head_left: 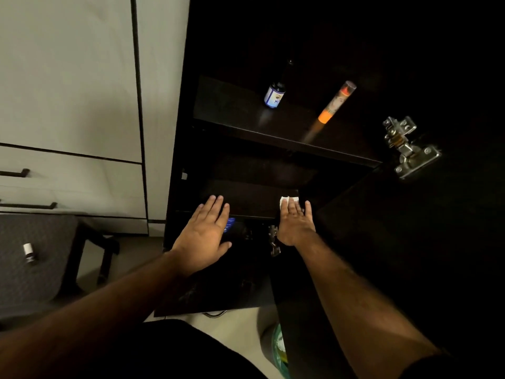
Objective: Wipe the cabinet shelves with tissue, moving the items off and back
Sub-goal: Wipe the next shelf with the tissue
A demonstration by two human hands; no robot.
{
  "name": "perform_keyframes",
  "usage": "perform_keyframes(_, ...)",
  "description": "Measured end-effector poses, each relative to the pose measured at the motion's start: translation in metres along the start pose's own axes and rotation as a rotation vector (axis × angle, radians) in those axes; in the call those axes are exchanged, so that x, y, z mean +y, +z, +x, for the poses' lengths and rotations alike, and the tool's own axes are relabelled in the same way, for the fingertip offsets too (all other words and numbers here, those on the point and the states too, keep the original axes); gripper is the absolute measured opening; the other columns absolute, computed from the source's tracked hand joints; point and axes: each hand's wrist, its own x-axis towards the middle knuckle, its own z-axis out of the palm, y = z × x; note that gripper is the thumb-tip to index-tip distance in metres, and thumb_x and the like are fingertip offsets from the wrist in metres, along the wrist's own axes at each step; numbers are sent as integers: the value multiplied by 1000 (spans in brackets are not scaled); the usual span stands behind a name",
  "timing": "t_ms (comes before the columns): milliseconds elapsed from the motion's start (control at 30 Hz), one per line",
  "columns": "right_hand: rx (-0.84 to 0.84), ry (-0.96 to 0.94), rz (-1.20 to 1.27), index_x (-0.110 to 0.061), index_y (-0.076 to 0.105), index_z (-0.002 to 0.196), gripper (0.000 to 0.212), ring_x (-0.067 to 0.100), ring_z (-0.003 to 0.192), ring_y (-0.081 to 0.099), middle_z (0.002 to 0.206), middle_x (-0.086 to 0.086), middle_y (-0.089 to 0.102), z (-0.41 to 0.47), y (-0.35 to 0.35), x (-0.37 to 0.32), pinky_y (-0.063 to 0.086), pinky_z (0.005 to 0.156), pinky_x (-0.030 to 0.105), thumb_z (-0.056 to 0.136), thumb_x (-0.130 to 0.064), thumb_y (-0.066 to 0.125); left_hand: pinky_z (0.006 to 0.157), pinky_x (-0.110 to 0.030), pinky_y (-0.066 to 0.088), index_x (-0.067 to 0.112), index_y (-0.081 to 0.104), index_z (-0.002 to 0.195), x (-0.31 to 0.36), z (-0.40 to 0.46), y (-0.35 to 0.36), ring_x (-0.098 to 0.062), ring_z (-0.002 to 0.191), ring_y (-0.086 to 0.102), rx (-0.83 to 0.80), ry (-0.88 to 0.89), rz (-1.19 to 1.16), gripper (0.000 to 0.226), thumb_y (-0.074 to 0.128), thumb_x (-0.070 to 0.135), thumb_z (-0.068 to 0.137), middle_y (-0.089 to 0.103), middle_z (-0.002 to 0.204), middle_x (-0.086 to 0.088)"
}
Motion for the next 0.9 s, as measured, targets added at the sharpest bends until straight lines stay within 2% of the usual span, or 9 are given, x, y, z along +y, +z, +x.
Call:
perform_keyframes(133,3,57,130,-1,-10,151,84,28,149,-10,161,18,-8,7,-3,-4,-15,117,50,97,-41,41,117,-33,-12,13,-6,154,-7,9,-4,-21,147,-18,-40,29,-60,87,45,52,95,-14,162,-10)
perform_keyframes(233,75,105,276,-1,4,153,79,29,150,2,161,17,6,4,-3,-13,-4,121,47,95,-31,48,116,-32,-14,14,-7,154,-8,15,-6,-18,146,-21,-47,61,-104,88,46,52,95,-15,161,-9)
perform_keyframes(333,148,127,306,-7,19,151,62,23,148,16,159,12,22,-8,1,-20,6,122,41,98,-24,44,116,-32,-13,13,-5,154,-8,20,-7,-19,147,-19,-48,95,-132,88,47,51,95,-14,162,-9)
perform_keyframes(400,199,99,272,-14,30,148,51,16,143,29,153,5,36,-15,4,-20,7,121,33,98,-18,43,117,-33,-12,13,-5,154,-9,24,-8,-20,147,-18,-38,117,-137,87,47,50,95,-13,162,-10)
perform_keyframes(533,283,-7,208,-25,56,132,46,10,121,55,130,-2,63,-22,-7,-2,9,118,24,92,-7,44,118,-34,-11,12,-4,154,-9,32,-8,-21,148,-17,-43,146,-132,87,47,51,95,-12,162,-10)
perform_keyframes(667,433,-60,94,-16,61,128,45,15,120,59,129,6,63,-24,-48,33,9,119,30,87,-2,49,119,-34,-10,12,-6,154,-8,44,-7,-21,148,-18,-26,145,-150,87,46,51,95,-12,162,-11)
perform_keyframes(767,628,-64,-73,-11,68,113,40,26,106,66,114,13,69,-33,-82,57,22,116,38,76,0,56,118,-34,-11,12,-7,154,-7,47,-7,-21,147,-19,-38,132,-175,88,46,51,95,-14,162,-10)
perform_keyframes(833,645,-17,-161,-9,69,111,38,31,106,65,107,16,71,-46,-103,70,34,110,42,78,-3,51,119,-34,-11,13,-7,154,-5,50,-6,-20,147,-20,-43,132,-189,88,46,51,95,-15,162,-10)
perform_keyframes(900,536,56,-255,-7,69,112,35,31,106,64,104,16,71,-61,-117,78,33,110,41,84,-6,48,119,-35,-10,13,-7,154,-3,52,-4,-20,147,-20,-58,144,-191,87,46,51,96,-14,162,-10)
